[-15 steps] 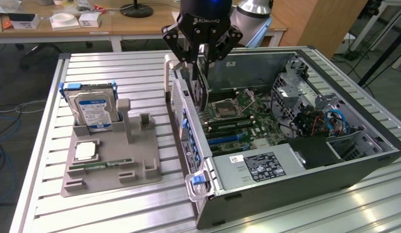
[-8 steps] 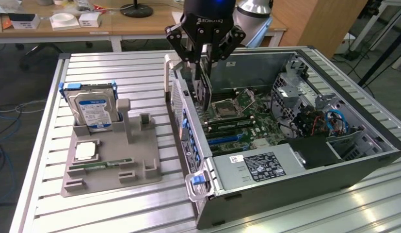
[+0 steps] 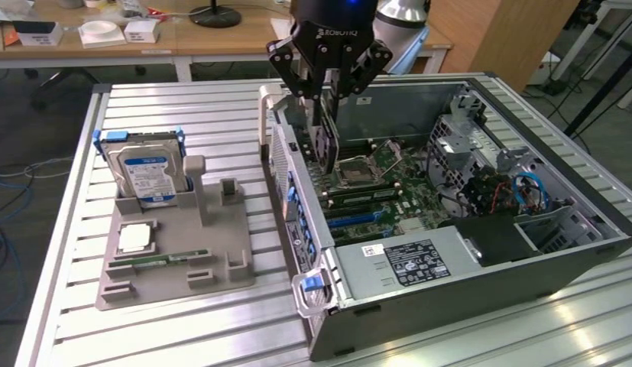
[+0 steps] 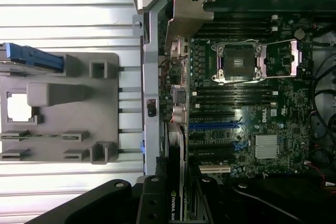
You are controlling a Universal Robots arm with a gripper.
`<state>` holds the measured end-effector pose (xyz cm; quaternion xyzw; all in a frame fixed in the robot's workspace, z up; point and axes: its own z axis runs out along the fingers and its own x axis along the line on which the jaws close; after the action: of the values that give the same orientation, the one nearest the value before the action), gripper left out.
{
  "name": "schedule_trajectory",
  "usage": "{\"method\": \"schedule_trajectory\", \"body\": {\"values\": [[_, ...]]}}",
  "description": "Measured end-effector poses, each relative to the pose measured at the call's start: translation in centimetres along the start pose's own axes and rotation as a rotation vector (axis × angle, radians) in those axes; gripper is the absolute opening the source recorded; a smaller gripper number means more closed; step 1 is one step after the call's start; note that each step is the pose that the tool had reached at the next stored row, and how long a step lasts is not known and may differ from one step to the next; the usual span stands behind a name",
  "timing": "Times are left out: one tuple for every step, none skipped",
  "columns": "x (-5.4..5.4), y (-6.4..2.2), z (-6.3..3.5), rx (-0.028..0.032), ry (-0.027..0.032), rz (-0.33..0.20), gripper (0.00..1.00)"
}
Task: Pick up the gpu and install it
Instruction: 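Pick up the gpu and move the gpu toward the slot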
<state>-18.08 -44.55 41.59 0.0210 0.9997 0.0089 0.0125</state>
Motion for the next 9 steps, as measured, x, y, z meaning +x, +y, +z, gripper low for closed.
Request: {"method": "schedule_trajectory", "body": {"values": [[-0.08,0.00,0.00,0.0000,0.0000,0.000,0.26],[-0.15,0.01,0.01,-0.0001,0.0000,-0.001,0.26],[-0.23,0.01,0.01,-0.0001,0.0000,-0.001,0.26],[-0.30,0.01,0.01,-0.0001,0.0000,-0.001,0.26],[-0.38,0.01,0.01,-0.0001,0.0000,-0.002,0.26],[-0.45,0.02,0.01,-0.0001,0.0000,-0.002,0.26],[-0.52,0.02,0.02,-0.0001,0.0000,-0.002,0.26],[-0.60,0.02,0.02,-0.0001,0.0000,-0.003,0.26],[-0.67,0.03,0.02,-0.0001,0.0001,-0.003,0.26]]}}
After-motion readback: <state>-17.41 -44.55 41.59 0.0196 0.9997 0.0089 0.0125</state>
